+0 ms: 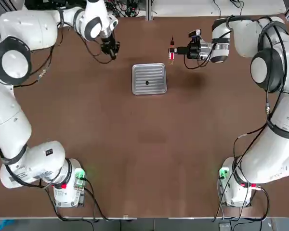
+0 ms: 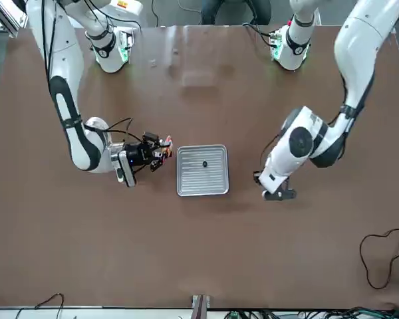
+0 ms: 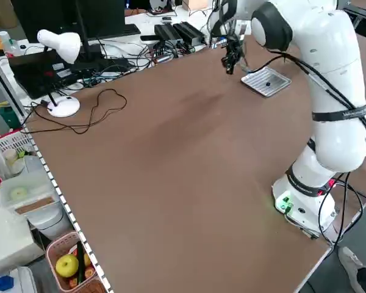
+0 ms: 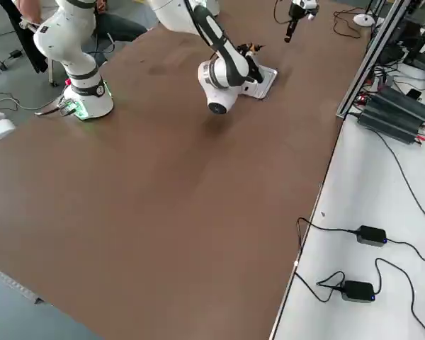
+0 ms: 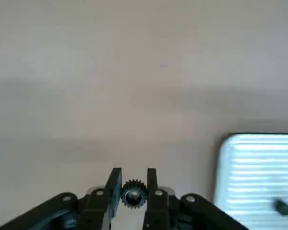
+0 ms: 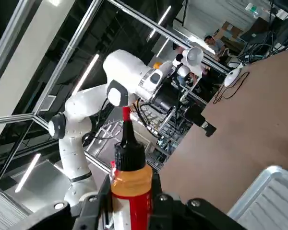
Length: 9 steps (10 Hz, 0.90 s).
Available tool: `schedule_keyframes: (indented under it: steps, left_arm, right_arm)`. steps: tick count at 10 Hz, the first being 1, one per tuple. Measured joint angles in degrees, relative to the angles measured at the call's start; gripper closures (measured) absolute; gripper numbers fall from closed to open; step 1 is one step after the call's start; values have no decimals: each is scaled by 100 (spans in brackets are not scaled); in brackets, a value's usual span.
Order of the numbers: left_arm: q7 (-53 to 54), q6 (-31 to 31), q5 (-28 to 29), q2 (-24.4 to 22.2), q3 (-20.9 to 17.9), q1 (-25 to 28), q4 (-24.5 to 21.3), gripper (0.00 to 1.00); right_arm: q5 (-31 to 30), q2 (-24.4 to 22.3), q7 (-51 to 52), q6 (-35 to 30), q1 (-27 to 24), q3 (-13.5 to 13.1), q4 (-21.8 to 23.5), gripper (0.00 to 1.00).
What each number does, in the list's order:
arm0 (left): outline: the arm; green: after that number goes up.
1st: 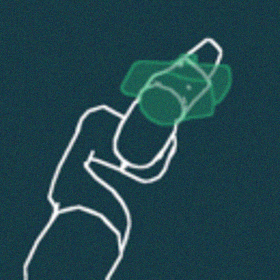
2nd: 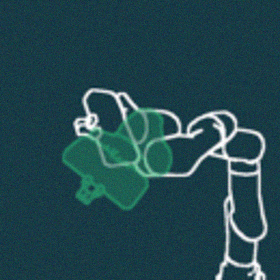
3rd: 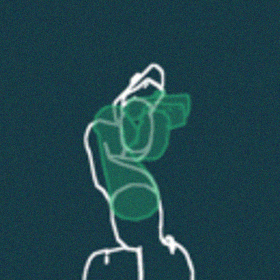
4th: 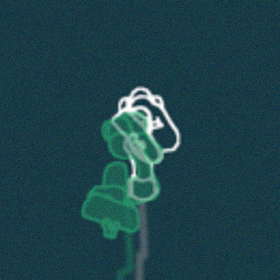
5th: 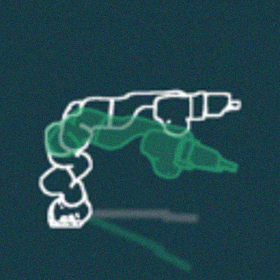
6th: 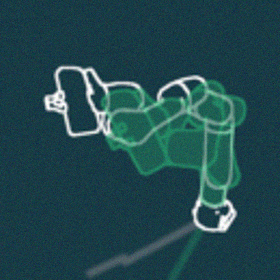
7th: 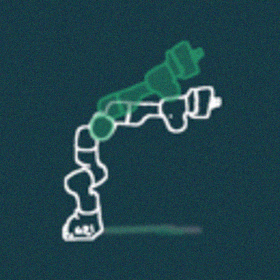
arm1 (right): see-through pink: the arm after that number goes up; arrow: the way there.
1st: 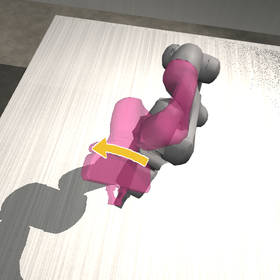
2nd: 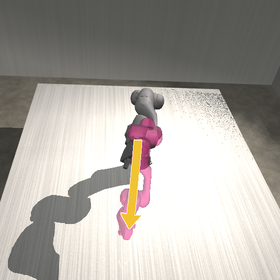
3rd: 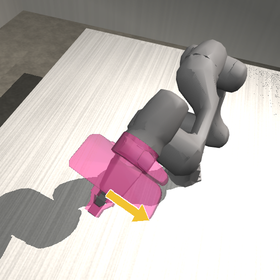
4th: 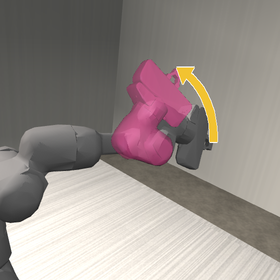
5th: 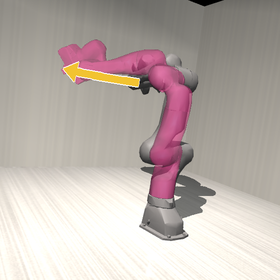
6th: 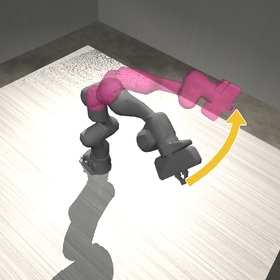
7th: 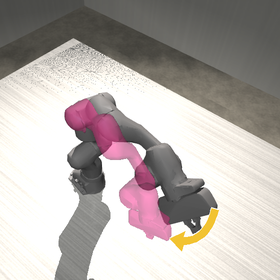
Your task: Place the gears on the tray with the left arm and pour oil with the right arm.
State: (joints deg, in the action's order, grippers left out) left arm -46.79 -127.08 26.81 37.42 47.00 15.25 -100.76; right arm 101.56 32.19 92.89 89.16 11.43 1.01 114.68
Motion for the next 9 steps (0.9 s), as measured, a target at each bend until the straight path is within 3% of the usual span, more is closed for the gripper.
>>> schedule_keyframes:
  steps: [3, 9]
  left_arm:
    - [-1239, 22, -5, 383, -170, -1095, 382, 74]
    - [-2434, -146, -5, 881, -1264, -2999, 1048, 74]
  right_arm:
    - [0, 0, -126, -2, 23, 14, 11, 67]
    - [-1, 6, -410, 9, 117, 46, 262, 67]
